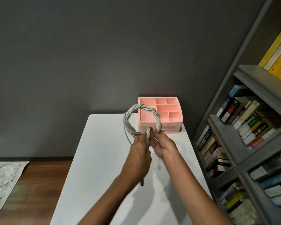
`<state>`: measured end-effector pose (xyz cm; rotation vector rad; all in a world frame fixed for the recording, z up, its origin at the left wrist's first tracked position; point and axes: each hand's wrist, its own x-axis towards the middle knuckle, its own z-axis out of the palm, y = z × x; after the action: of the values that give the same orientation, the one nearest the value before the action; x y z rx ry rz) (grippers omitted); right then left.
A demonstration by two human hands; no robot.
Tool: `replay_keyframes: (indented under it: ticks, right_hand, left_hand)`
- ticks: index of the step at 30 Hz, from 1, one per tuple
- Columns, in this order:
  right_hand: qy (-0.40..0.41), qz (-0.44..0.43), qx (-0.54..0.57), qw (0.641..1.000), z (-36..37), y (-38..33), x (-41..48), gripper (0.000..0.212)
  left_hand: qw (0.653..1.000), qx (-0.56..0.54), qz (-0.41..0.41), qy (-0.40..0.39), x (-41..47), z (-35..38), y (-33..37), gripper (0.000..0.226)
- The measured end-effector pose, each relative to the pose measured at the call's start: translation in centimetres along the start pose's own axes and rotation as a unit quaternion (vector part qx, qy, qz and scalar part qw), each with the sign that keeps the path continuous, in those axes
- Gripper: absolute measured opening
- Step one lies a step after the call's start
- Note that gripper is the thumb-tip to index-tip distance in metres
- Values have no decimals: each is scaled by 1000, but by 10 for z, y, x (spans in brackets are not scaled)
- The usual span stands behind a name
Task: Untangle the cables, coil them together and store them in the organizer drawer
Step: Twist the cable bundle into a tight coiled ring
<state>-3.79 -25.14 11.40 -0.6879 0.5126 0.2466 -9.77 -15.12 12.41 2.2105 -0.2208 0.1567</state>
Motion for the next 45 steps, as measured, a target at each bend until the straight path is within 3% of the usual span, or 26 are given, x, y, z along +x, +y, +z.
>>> replay_keyframes:
  ticks: [4, 7, 12, 17, 19, 21, 25, 31, 35, 39, 41, 45]
  right_hand:
    - [-22, 54, 67, 996, -2, -11, -5, 9]
    - [-24, 64, 99, 993, -5, -12, -1, 11]
    - [6, 39, 100, 994, -11, -13, 7, 11]
    - [17, 12, 80, 997, -16, -12, 8, 14]
    - [15, 10, 85, 996, -18, -11, 8, 13]
    - [14, 11, 88, 996, -17, -8, 7, 12]
    - [9, 5, 65, 998, -16, -3, 6, 11]
    - [-1, 4, 46, 999, -16, 2, 4, 13]
    - [-1, 26, 59, 998, -16, 4, 3, 10]
    - [-6, 36, 62, 997, -16, 0, 1, 10]
    - [-18, 31, 51, 998, -13, -2, -2, 11]
    - [-32, -10, 29, 999, -6, 0, -3, 12]
  left_hand:
    - [999, -15, 14, 25, -28, 18, -6, 64]
    - [999, -7, 26, 16, -30, 27, -14, 68]
    - [998, -21, 58, 11, -28, 28, -27, 20]
    - [971, -147, -133, 135, -14, 15, -50, 19]
    - [953, -199, -202, 101, -1, 7, -55, 35]
    - [947, -230, -217, 52, 12, 6, -58, 39]
    - [946, -272, -176, 30, 22, 10, -60, 13]
    - [901, -421, -94, -52, 31, -9, -57, 42]
    - [916, -383, -106, -52, 38, -16, -55, 30]
    - [990, -135, -36, 6, 46, -18, -62, 21]
    - [988, -154, -2, 25, 46, -14, -63, 22]
    - [977, -190, -13, 93, 42, -3, -61, 19]
